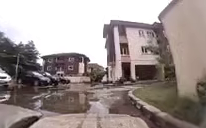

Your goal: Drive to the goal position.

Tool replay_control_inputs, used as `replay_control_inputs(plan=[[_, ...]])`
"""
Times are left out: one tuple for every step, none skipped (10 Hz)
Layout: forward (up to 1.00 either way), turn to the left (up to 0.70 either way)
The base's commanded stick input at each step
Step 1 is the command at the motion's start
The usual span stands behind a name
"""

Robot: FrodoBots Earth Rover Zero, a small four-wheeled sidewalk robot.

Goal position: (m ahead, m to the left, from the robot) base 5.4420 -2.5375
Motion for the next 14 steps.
replay_control_inputs(plan=[[0.5, 0.0], [0.5, 0.0], [0.5, 0.0], [0.5, 0.0], [0.5, 0.0], [0.5, 0.0], [0.5, 0.0], [0.5, 0.0], [0.5, 0.0], [0.5, 0.0], [0.5, 0.0], [0.5, 0.0], [0.5, 0.0], [0.5, 0.0]])
